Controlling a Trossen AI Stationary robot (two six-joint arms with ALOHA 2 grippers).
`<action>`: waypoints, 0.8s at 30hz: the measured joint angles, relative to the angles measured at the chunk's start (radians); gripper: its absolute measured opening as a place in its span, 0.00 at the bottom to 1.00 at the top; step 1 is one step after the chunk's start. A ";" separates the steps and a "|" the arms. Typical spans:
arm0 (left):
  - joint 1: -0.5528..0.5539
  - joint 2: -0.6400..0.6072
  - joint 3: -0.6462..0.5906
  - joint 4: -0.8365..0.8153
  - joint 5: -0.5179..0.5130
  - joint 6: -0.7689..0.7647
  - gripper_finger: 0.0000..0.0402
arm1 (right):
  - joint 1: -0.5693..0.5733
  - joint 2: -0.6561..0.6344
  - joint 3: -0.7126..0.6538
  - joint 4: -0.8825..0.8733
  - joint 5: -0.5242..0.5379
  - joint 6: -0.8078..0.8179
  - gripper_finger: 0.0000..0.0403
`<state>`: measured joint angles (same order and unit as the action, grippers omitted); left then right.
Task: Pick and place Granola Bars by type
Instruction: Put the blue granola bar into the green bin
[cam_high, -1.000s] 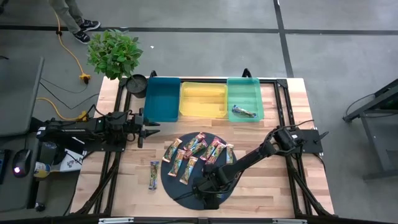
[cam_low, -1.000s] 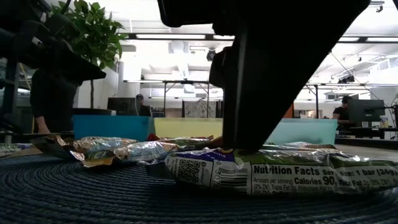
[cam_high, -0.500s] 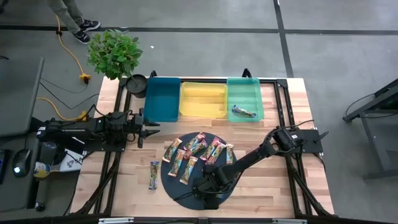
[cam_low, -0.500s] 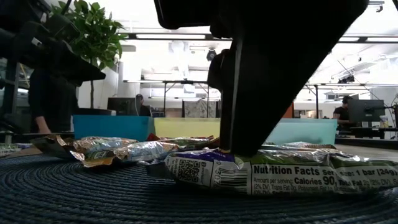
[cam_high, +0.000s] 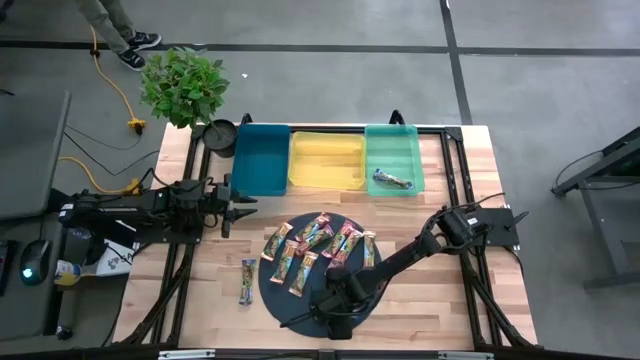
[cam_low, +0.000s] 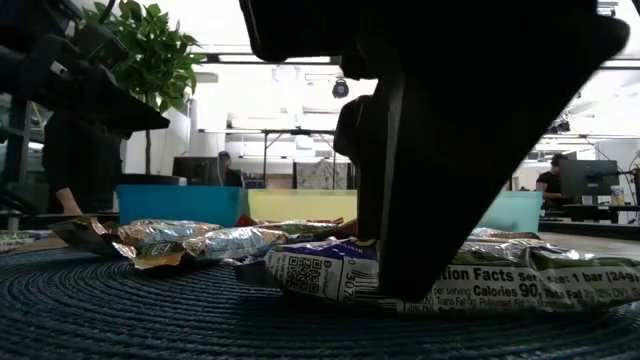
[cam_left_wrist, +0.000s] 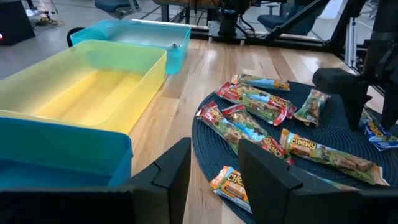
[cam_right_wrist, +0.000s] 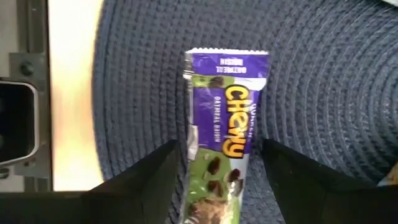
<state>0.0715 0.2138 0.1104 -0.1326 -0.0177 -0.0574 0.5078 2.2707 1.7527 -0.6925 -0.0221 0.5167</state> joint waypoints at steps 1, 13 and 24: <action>0.000 0.000 0.000 0.000 0.000 0.000 0.33 | 0.001 0.000 0.000 0.001 0.000 0.000 0.55; 0.000 0.000 0.000 0.000 0.000 0.000 0.33 | 0.018 0.021 0.003 0.007 0.046 0.003 0.52; 0.000 0.000 0.000 0.001 0.000 0.000 0.33 | 0.026 0.023 0.002 0.004 0.075 0.008 0.48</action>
<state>0.0715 0.2135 0.1104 -0.1314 -0.0177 -0.0574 0.5335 2.2940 1.7550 -0.6880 0.0534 0.5250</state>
